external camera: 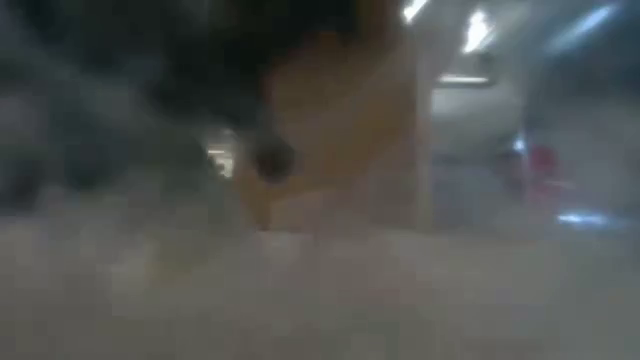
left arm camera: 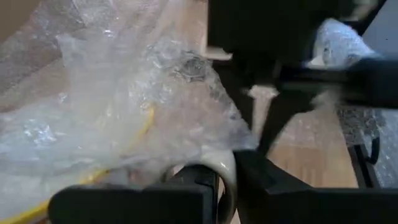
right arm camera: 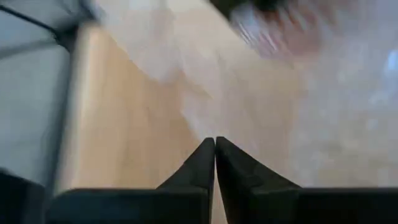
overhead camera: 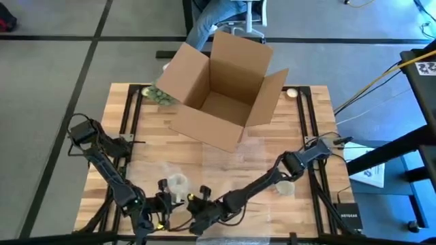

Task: Wrap mug
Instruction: Wrap the orange mug with the left bubble wrap

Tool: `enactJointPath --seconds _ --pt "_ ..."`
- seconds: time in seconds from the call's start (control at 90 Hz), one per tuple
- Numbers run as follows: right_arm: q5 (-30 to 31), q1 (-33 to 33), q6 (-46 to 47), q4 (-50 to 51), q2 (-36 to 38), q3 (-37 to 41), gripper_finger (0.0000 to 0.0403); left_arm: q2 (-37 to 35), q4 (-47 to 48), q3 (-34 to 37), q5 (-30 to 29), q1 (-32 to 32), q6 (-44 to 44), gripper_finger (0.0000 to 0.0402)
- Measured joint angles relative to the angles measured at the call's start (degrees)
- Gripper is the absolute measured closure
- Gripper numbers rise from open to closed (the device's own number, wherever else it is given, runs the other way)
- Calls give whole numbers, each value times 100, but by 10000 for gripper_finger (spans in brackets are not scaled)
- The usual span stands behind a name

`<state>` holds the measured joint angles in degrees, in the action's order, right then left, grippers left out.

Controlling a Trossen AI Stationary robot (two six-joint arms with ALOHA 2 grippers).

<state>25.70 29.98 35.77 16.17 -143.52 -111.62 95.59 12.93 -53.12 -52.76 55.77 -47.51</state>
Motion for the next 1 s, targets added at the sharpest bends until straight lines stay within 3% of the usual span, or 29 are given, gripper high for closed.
enactJointPath --seconds 0.167,0.611,0.867,1.0 --pt "17 -4 11 513 19 -6 402 0 367 0 -33 0 0 389" --pt "-520 52 18 478 22 -8 402 0 945 20 -429 -7 -2 389" --pt "425 -83 -9 -186 271 -33 402 0 853 20 -428 -7 -269 389" --pt "475 -313 -11 -95 -51 -1 402 0 906 20 -435 -7 -288 389"
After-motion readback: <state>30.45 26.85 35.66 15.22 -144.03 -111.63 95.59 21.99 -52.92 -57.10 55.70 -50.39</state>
